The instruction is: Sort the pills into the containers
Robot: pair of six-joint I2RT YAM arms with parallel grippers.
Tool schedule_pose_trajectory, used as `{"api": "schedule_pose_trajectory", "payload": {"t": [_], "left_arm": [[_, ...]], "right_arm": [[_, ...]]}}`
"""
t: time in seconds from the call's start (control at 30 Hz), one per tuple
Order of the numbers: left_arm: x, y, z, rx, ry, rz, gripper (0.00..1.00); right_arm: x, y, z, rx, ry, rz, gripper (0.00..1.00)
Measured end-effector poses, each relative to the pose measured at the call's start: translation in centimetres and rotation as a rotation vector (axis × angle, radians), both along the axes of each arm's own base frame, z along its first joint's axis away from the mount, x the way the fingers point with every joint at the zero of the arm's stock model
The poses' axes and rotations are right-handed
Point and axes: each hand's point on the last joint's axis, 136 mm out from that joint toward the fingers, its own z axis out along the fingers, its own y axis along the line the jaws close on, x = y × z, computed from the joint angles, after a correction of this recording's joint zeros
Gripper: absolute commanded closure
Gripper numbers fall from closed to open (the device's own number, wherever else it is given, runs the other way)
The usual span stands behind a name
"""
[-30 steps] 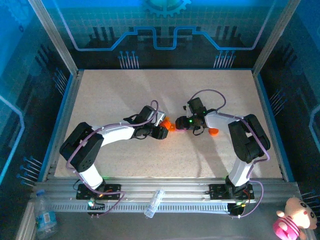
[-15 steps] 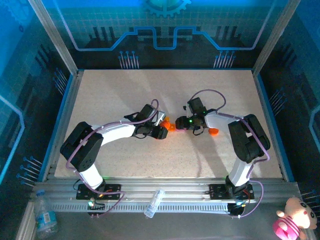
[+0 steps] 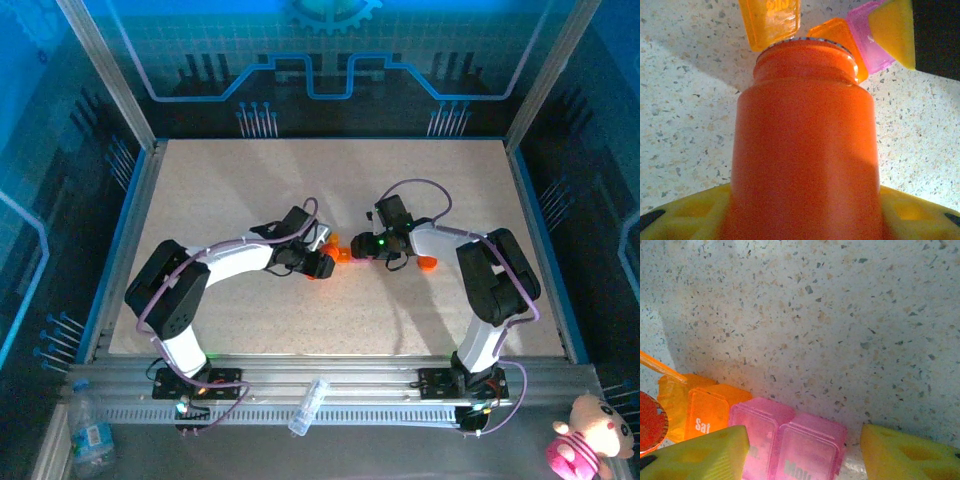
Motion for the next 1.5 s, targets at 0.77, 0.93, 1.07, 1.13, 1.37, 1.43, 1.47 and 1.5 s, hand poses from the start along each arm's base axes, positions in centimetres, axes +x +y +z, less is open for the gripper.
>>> {"api": "schedule_pose_trajectory", "payload": {"t": [0.77,0.93,1.07,1.13,1.37,1.43,1.47,1.5], "left_arm": [[-0.3,-0.2,0.1,0.045,0.107,-0.009,1.0],[-0.2,-0.2,0.2,0.047,0.113,-0.008,1.0],[-0.1,-0.2,0.3,0.051,0.125,-0.004,1.0],[-0.1,-0.2,0.4,0.053,0.133,-0.003,1.0],[0.3,0.1,0.8,0.068,0.165,0.009,1.0],[0.3,0.1,0.9,0.069,0.175,0.01,1.0],[0.3,0.1,0.9,0.068,0.178,0.009,1.0],[0.3,0.0,1.0,0.069,0.183,0.008,1.0]], "right_arm": [[0.0,0.0,0.0,0.0,0.0,0.0,0.38],[0.0,0.0,0.0,0.0,0.0,0.0,0.38],[0.0,0.0,0.0,0.0,0.0,0.0,0.38],[0.0,0.0,0.0,0.0,0.0,0.0,0.38],[0.0,0.0,0.0,0.0,0.0,0.0,0.38],[0.0,0.0,0.0,0.0,0.0,0.0,0.38],[0.0,0.0,0.0,0.0,0.0,0.0,0.38],[0.0,0.0,0.0,0.0,0.0,0.0,0.38]]}}
